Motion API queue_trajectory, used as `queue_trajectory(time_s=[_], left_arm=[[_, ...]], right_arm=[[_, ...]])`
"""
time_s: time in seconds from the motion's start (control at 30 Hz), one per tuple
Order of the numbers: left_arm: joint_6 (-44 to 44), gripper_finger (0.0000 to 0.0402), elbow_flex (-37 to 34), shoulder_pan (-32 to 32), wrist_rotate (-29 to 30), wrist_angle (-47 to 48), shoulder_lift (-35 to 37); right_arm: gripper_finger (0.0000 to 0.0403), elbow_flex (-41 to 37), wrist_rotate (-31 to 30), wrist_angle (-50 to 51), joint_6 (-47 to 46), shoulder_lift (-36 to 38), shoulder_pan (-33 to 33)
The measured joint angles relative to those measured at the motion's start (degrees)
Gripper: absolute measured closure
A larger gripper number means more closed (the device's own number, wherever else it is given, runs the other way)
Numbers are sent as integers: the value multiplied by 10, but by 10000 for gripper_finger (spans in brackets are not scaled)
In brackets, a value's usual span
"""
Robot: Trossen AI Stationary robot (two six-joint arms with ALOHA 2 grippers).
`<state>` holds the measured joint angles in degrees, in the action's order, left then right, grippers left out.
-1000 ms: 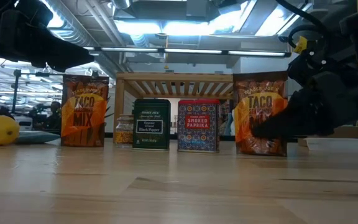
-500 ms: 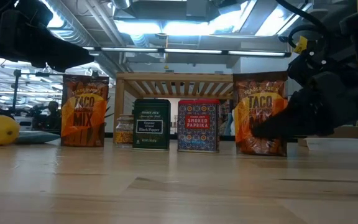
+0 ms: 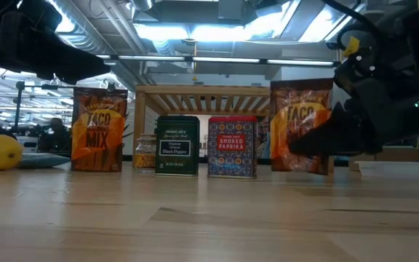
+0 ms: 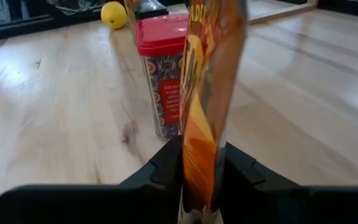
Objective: Shelf spices
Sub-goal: Remove the orange seasoning pack from the shelf
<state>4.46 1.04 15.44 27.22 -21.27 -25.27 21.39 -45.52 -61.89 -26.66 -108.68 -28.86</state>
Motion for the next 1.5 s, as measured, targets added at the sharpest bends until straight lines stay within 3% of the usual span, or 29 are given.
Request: queue_trajectory(time_s=[0.4,0.67,0.83,1.03,1.5], left_arm=[[0,219,0,0,0,26,0],[0,219,0,0,0,106,0],[0,219,0,0,0,170,0],[0,219,0,0,0,187,-3],[0,219,0,0,0,188,-3]], right_arm=[[322,4,22,1,0,0,0],[322,20,108,-12,-6,0,0],[322,52,138,30,-7,0,0],[322,79,145,95,-1,0,0],[322,95,148,69,-6,0,0]])
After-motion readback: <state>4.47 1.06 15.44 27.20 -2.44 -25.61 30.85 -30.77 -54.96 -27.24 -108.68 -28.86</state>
